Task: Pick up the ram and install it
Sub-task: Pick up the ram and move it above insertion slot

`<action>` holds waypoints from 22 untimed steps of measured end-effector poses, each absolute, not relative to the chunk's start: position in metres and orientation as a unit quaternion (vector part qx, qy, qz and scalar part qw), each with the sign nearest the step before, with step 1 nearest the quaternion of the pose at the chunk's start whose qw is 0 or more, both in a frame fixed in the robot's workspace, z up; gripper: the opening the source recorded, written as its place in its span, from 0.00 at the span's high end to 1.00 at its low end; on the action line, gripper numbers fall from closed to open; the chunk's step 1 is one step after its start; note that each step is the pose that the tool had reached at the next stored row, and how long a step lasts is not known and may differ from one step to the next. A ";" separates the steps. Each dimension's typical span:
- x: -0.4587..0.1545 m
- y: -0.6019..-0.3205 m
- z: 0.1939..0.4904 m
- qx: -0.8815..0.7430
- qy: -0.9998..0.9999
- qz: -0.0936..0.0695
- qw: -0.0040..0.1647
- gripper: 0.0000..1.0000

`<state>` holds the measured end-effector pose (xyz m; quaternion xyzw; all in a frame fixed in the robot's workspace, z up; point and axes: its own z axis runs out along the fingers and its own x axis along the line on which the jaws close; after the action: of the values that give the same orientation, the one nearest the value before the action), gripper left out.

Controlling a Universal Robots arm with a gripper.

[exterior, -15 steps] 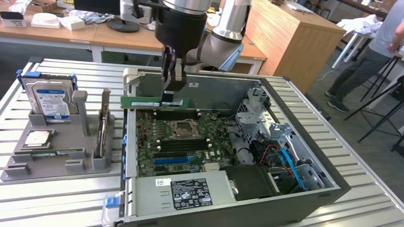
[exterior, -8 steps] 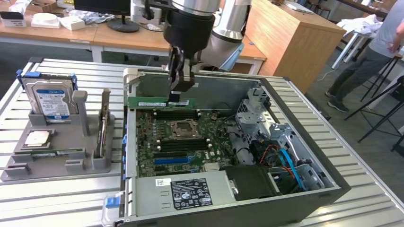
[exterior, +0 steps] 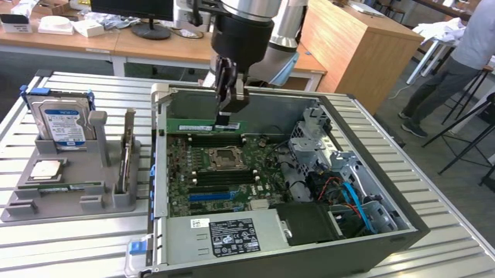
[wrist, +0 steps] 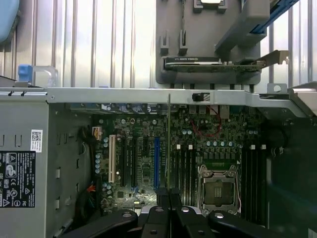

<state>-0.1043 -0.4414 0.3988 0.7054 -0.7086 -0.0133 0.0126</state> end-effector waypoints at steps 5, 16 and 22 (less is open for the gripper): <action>-0.096 -0.441 0.399 0.705 -0.709 -0.013 0.013 0.89; -0.080 -0.441 0.399 0.705 -0.709 -0.013 0.013 0.89; -0.073 -0.441 0.399 0.705 -0.709 -0.013 0.013 0.89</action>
<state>-0.0725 -0.4415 0.3988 0.7054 -0.7085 -0.0133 0.0126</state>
